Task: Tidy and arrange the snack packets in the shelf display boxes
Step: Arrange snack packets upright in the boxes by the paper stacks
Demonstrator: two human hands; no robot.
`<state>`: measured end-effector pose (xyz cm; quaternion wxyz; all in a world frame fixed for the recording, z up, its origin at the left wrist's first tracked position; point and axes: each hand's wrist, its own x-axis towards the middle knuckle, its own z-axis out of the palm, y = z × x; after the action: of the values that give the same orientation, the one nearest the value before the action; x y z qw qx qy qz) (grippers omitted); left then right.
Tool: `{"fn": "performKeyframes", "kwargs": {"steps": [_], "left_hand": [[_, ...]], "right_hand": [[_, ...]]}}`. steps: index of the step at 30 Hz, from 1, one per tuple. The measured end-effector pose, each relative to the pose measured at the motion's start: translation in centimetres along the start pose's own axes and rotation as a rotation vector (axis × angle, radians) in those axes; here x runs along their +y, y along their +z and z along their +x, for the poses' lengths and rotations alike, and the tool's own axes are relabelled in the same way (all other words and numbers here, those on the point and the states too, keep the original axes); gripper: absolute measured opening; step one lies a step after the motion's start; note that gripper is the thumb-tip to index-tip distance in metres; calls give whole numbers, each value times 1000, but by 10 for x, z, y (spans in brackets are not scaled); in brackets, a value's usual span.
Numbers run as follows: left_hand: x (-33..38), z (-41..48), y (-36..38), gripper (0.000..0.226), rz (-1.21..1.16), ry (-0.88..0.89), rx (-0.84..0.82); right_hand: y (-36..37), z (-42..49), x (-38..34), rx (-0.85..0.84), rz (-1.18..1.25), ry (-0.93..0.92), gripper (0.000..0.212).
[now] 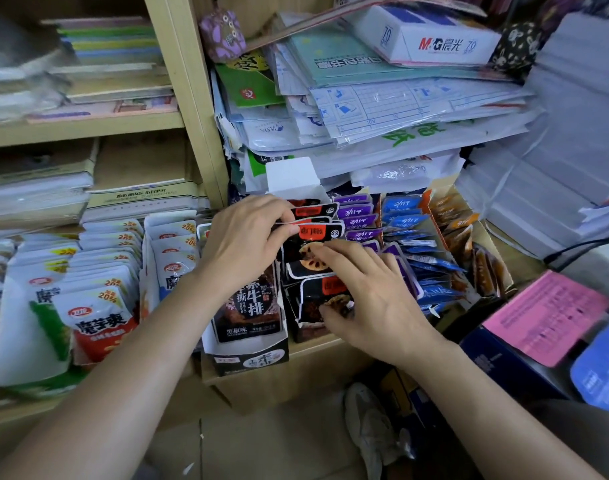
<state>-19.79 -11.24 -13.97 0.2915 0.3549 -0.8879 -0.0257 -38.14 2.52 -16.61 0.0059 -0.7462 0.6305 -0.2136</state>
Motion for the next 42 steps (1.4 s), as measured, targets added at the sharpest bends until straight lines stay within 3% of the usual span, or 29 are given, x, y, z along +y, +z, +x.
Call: {"fn": "performKeyframes", "kwargs": {"steps": [7, 12, 20, 24, 28, 33, 36, 39, 42], "left_hand": [[0, -8, 6, 16, 14, 28, -39], [0, -4, -6, 14, -19, -31, 67], [3, -9, 2, 14, 13, 17, -27], [4, -8, 12, 17, 38, -39, -87], [5, -7, 13, 15, 18, -36, -82], [2, -15, 3, 22, -110, 44, -37], [5, -18, -8, 17, -99, 146, -155], [8, -20, -8, 22, 42, 126, -312], [16, -16, -5, 21, 127, 115, -326]], "right_hand": [[8, 10, -6, -69, -75, 98, 68], [15, 13, -1, -88, -151, 154, 60], [19, -8, -5, 53, -40, 129, 49], [20, -10, -8, 44, 3, 129, 57], [18, -14, -10, 47, 29, 163, 63], [13, -23, -8, 98, 134, 106, 49], [10, -24, -4, 85, 200, 87, 44], [6, -25, -1, 70, 263, 96, 39], [6, -27, 0, 72, 292, 109, 37]]}}
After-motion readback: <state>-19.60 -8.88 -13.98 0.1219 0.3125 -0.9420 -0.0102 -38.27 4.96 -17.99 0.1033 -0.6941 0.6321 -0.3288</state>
